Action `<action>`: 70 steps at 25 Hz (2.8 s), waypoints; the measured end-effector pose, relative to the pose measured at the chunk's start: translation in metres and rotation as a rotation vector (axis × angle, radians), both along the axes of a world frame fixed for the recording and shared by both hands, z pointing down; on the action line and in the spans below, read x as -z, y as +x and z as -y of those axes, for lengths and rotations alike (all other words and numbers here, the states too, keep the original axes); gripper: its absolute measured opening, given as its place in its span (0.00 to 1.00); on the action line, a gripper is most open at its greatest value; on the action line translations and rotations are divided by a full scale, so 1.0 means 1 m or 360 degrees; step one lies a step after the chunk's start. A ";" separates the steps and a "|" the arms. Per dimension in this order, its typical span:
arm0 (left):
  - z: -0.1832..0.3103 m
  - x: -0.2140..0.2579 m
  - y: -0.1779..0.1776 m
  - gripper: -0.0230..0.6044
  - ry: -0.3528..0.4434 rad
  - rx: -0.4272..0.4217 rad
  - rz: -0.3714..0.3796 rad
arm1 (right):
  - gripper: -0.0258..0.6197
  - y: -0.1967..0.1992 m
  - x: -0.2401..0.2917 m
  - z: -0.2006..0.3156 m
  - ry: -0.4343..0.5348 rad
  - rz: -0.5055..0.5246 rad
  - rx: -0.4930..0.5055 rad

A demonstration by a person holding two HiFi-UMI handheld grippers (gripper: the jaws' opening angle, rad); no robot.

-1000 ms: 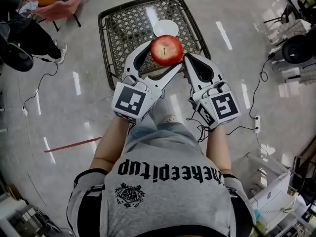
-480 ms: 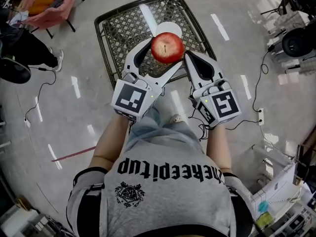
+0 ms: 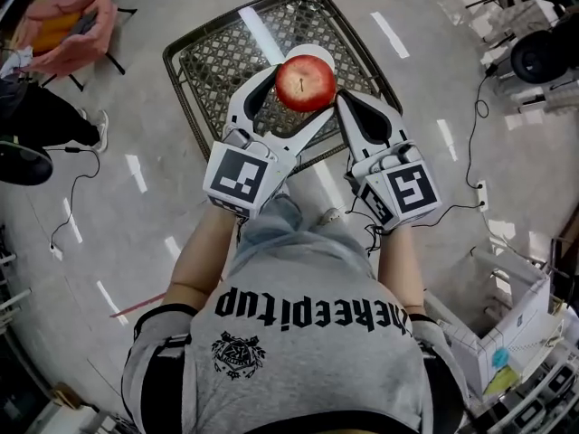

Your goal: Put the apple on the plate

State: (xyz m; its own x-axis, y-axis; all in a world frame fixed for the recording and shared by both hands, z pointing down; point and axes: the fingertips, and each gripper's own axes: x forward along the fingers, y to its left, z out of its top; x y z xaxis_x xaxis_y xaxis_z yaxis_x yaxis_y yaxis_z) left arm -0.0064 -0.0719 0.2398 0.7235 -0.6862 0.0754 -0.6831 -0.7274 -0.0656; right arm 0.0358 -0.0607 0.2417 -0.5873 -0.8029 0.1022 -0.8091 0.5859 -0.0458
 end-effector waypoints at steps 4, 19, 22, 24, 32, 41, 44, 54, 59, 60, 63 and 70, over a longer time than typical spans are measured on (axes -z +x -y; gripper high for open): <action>0.011 -0.006 -0.001 0.69 -0.0014 -0.0055 -0.0009 | 0.08 -0.002 -0.005 0.009 -0.0012 -0.0010 -0.0058; 0.051 -0.025 -0.015 0.69 -0.0061 -0.0221 0.0000 | 0.08 -0.017 -0.024 0.044 -0.0058 -0.0047 -0.0225; 0.056 -0.028 -0.015 0.69 -0.0084 -0.0230 -0.0011 | 0.08 -0.016 -0.025 0.046 -0.0068 -0.0056 -0.0240; 0.057 -0.030 -0.012 0.69 -0.0093 -0.0233 -0.0011 | 0.08 -0.012 -0.026 0.047 -0.0072 -0.0057 -0.0244; 0.069 -0.041 -0.003 0.69 -0.0116 -0.0206 0.0020 | 0.07 -0.003 -0.033 0.065 -0.0084 -0.0044 -0.0216; 0.103 -0.060 0.012 0.69 -0.0171 -0.0142 0.0061 | 0.07 0.008 -0.047 0.103 -0.0128 -0.0036 -0.0109; 0.110 -0.069 0.012 0.69 -0.0188 -0.0112 0.0075 | 0.07 0.008 -0.052 0.113 -0.0144 -0.0019 -0.0084; 0.138 -0.121 0.033 0.69 -0.0263 -0.0035 0.0101 | 0.07 0.032 -0.095 0.146 -0.0238 0.0008 -0.0030; 0.147 -0.140 0.039 0.69 -0.0278 0.0005 0.0125 | 0.07 0.039 -0.107 0.154 -0.0265 0.0008 -0.0005; 0.149 -0.143 0.040 0.69 -0.0283 0.0012 0.0125 | 0.07 0.040 -0.109 0.155 -0.0271 0.0009 -0.0004; 0.154 -0.156 0.040 0.69 -0.0310 0.0027 0.0106 | 0.07 0.041 -0.117 0.160 -0.0288 0.0014 -0.0002; 0.165 -0.191 0.039 0.69 -0.0350 0.0079 0.0135 | 0.07 0.042 -0.137 0.167 -0.0329 0.0009 0.0022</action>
State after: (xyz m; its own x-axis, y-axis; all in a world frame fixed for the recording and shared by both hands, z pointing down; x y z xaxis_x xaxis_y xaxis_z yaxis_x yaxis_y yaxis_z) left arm 0.0329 -0.2368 0.4306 0.6740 -0.6811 0.2862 -0.7171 -0.6962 0.0320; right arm 0.0778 -0.2273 0.3787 -0.5991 -0.7571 0.2607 -0.8004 0.5746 -0.1707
